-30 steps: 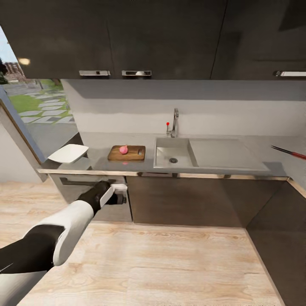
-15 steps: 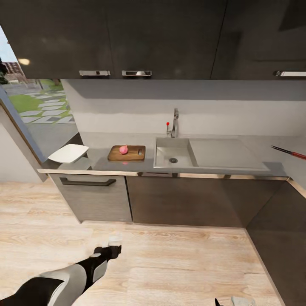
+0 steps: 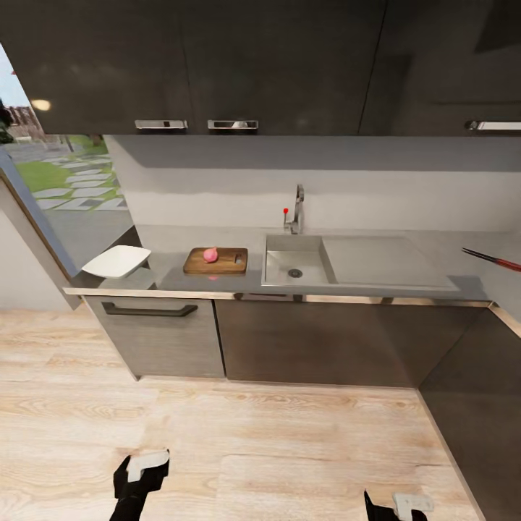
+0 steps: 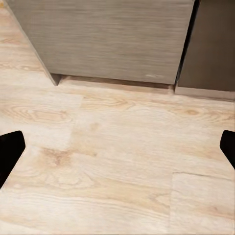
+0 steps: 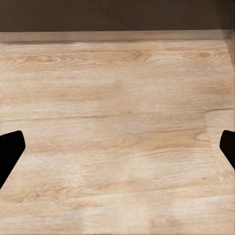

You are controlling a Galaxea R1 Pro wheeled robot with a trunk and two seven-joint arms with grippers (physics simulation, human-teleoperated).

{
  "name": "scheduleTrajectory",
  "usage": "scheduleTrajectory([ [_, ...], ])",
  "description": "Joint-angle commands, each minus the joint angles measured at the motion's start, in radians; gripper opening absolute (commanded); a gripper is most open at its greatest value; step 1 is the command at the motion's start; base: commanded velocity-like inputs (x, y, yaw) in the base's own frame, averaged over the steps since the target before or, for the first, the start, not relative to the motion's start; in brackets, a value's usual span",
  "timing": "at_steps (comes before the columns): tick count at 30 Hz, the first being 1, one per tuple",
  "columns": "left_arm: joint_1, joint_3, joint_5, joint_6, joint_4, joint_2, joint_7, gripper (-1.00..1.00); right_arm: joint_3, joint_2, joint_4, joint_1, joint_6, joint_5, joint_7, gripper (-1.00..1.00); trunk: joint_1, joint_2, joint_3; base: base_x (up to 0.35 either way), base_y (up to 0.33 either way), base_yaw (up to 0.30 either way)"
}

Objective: In the kitchen, take the Vidalia onion out of the sink, dice it on the chopping board with the paring knife, put the diced onion into the bowl on the countertop, then place both the paring knife and the chopping board into the sink.

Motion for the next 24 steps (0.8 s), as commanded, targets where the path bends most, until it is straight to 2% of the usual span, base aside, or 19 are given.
scheduleTrajectory([
  [1, -0.001, -0.009, 0.007, -0.007, 0.004, 0.003, 0.002, 1.0, -0.003, 0.001, 0.013, -0.001, -0.017, 0.001, 0.001, 1.0, 0.001, -0.002, -0.002, 0.0, 0.0, 0.0],
  [9, -0.001, -0.009, 0.007, 0.019, 0.004, 0.013, 0.003, 1.0, -0.004, 0.001, 0.042, -0.001, -0.055, 0.001, -0.003, 1.0, 0.001, -0.002, -0.002, 0.0, 0.0, 0.0],
  [24, 0.0, -0.009, 0.007, 0.034, 0.004, 0.014, 0.003, 1.0, -0.006, 0.0, 0.04, -0.001, -0.064, 0.001, -0.006, 1.0, 0.001, -0.002, -0.002, 0.0, 0.0, 0.0],
])
